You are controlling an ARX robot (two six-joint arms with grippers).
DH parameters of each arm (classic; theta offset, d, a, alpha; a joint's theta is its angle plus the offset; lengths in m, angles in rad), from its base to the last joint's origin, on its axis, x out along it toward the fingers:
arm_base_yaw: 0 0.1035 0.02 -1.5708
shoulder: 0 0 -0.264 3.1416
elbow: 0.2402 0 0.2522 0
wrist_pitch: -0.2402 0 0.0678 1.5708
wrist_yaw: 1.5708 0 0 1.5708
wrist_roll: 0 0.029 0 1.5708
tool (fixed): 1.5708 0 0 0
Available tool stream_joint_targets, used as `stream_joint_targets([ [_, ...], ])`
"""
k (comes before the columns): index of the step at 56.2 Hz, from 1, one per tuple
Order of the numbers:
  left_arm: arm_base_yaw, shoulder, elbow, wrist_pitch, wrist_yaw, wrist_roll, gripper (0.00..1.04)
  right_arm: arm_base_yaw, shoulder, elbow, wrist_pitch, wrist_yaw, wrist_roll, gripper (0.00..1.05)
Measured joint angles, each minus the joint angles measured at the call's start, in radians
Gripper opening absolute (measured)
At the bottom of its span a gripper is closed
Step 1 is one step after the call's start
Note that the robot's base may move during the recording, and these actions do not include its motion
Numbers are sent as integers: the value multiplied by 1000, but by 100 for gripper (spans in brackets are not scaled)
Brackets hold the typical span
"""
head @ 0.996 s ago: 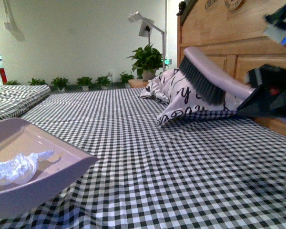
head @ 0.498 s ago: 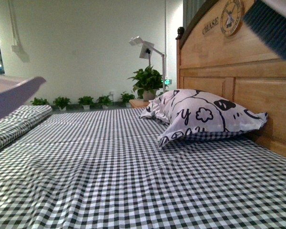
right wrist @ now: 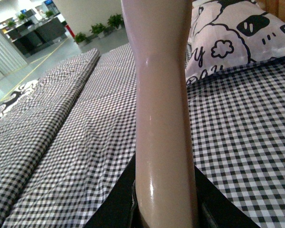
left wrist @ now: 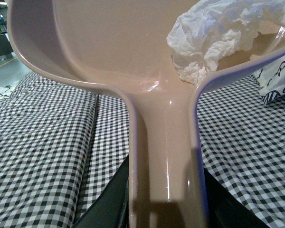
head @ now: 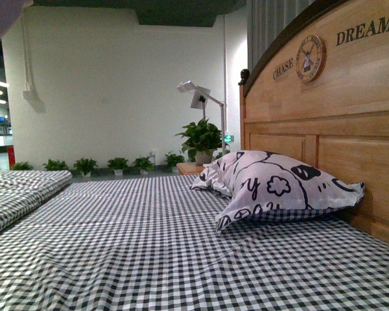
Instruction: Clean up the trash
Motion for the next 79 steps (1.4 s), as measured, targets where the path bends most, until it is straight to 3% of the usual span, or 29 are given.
stream_joint_targets([
  [9, -2, -129, -45, -95, 33, -36, 26, 157, -66, -29, -18, 252, 12, 19],
  [19, -39, -238, -64, -177, 43, -75, 26, 217, -105, -58, -24, 370, 25, 19],
  [43, -63, -294, -93, -204, 32, -132, 26, 216, -121, -66, -24, 456, 27, 19],
  [79, -63, -294, -93, -204, 32, -134, 26, 217, -121, -67, -24, 455, 27, 19],
])
